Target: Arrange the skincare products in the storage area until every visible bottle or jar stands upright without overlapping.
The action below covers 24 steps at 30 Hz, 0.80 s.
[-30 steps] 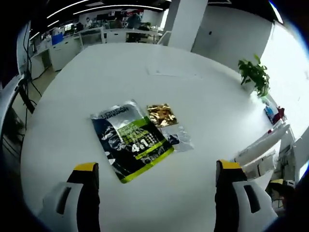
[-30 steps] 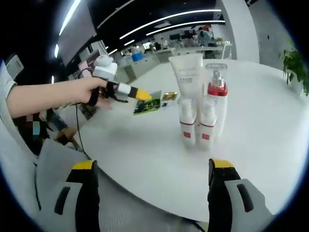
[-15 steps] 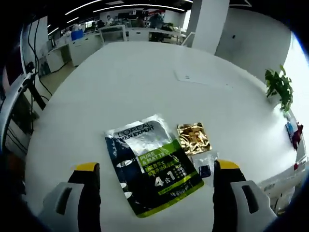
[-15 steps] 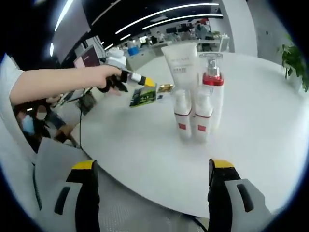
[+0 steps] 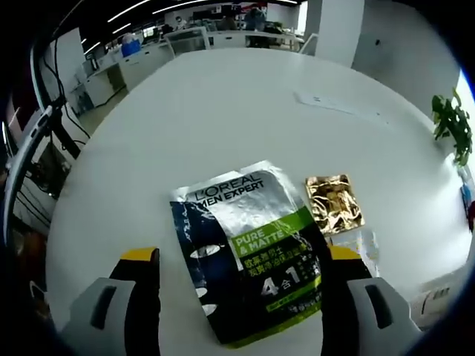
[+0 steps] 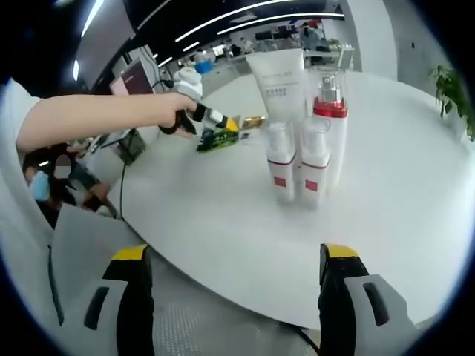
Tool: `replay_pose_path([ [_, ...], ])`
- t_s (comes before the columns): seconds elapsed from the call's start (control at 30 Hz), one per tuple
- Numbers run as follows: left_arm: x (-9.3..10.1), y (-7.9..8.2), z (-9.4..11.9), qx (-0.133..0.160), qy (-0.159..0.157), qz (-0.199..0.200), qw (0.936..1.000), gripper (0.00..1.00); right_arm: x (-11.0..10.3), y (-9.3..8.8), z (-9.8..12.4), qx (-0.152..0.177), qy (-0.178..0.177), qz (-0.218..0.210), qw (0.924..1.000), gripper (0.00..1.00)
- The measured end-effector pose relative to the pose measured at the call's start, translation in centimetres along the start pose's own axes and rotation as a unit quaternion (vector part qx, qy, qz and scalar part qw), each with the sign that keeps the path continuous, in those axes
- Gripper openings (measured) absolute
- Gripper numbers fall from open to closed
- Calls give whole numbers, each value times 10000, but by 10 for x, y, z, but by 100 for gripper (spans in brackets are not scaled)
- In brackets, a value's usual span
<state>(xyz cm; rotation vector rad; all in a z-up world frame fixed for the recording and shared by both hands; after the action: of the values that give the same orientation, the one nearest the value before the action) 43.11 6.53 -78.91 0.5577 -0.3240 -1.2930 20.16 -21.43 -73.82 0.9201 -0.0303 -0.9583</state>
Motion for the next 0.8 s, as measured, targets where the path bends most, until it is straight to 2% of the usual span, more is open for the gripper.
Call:
replay_pose_path([
  [0.07, 2, 3, -1, 48, -7, 43, 10000, 82, -1, 0, -1, -53, 18, 5, 10000, 93],
  [0.17, 7, 9, -2, 171, -42, -148, 9997, 81, -1, -2, -1, -106, -10, 48, 9999, 92],
  [0.3, 9, 11, -6, 274, -5, -200, 9994, 81, 0, -3, -1, -170, -26, 59, 9998, 91],
  [0.37, 12, 13, -7, 347, -92, -352, 9987, 78, 0, -4, -2, -196, -30, 70, 9998, 91],
  [0.53, 9, 14, -8, 346, -63, -284, 9990, 74, -1, -5, -2, -267, -42, 122, 9996, 90],
  [0.8, 8, 19, -8, 440, -179, -411, 9980, 50, 0, -5, -2, -254, -70, 108, 9996, 90],
])
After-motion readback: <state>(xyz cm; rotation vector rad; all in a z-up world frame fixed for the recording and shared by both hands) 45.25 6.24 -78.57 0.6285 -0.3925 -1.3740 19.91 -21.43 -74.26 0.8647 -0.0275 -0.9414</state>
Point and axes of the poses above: the point that each gripper's makers call its tool centre point, and the gripper's own axes: z roughly backward along the fingers, x roughly to its right, y roughly out of its top, the point moved 4 cm from there along z, roughly backward along the fingers, and after that the axes turned 7 degrees about y, right-handed, at the moved point
